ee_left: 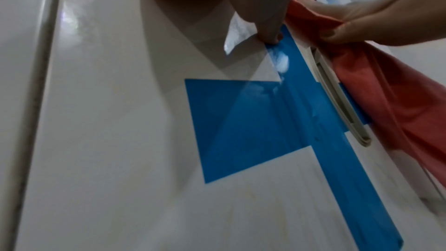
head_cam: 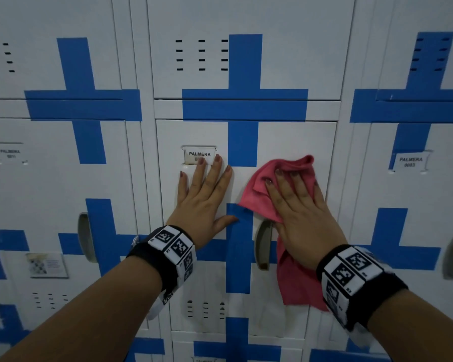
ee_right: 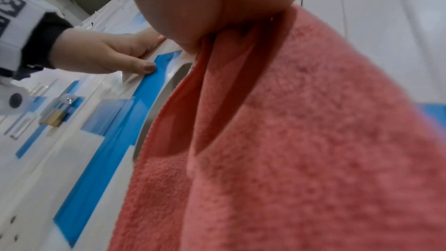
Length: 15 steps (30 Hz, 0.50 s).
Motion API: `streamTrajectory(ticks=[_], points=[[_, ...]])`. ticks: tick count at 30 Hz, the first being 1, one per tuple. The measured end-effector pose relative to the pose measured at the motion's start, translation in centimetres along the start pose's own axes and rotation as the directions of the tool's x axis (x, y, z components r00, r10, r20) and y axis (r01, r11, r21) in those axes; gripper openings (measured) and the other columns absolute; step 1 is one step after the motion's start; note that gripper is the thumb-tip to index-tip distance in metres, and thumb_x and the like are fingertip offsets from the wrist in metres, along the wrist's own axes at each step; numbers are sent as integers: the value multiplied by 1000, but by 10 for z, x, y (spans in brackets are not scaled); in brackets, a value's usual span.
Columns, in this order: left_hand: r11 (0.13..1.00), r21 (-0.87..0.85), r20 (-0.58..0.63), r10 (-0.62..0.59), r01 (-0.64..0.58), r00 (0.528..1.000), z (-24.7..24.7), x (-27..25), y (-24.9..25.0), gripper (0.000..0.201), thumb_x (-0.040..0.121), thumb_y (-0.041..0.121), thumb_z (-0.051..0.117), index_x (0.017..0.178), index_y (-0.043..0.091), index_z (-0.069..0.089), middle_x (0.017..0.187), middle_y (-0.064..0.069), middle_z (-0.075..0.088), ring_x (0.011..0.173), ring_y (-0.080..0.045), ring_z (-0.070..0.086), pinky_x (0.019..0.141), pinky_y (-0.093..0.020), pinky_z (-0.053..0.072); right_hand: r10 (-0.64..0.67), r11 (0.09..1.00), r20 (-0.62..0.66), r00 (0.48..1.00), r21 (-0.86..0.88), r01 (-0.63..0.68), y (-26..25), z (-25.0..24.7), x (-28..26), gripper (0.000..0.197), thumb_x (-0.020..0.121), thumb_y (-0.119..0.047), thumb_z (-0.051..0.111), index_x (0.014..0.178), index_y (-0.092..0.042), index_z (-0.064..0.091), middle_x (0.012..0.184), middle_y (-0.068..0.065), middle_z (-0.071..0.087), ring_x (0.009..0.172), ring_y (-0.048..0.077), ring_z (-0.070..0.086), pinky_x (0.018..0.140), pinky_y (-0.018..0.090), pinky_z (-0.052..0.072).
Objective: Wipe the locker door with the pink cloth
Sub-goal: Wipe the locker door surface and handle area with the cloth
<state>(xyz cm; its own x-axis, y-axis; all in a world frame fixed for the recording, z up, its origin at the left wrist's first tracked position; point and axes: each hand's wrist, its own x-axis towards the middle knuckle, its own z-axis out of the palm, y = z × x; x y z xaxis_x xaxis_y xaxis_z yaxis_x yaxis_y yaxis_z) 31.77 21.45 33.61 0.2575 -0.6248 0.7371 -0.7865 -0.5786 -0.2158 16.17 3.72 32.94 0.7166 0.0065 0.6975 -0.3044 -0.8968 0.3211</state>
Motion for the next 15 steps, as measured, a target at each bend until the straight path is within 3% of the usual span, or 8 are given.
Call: streamTrajectory(ticks=[7, 11, 15], points=[[1000, 1, 6, -11, 11, 1000, -1, 0, 2, 91, 82, 68, 30, 147, 26, -18, 153, 4, -27, 141, -23, -24, 109, -48, -18, 32, 999, 90, 995, -30, -29, 24, 10, -41, 74, 86, -29, 43, 150, -16, 8, 157, 9, 6, 145, 27, -1, 114, 48, 5], [1000, 6, 1, -11, 11, 1000, -2, 1, 1, 90, 82, 68, 29, 147, 26, -18, 153, 4, -28, 141, -22, -25, 108, -42, -26, 187, 982, 63, 980, 3, -188, 38, 2, -46, 71, 87, -28, 35, 150, -15, 2, 156, 11, 3, 144, 28, -2, 116, 47, 3], [1000, 14, -5, -8, 8, 1000, -1, 1, 2, 91, 82, 68, 30, 148, 24, -14, 154, 4, -25, 141, -22, -24, 109, -42, -22, 320, 945, -7, 947, 67, -319, 41, -11, -18, 66, 93, -33, 23, 149, -17, -10, 156, 10, -9, 143, 26, -12, 115, 46, -3]])
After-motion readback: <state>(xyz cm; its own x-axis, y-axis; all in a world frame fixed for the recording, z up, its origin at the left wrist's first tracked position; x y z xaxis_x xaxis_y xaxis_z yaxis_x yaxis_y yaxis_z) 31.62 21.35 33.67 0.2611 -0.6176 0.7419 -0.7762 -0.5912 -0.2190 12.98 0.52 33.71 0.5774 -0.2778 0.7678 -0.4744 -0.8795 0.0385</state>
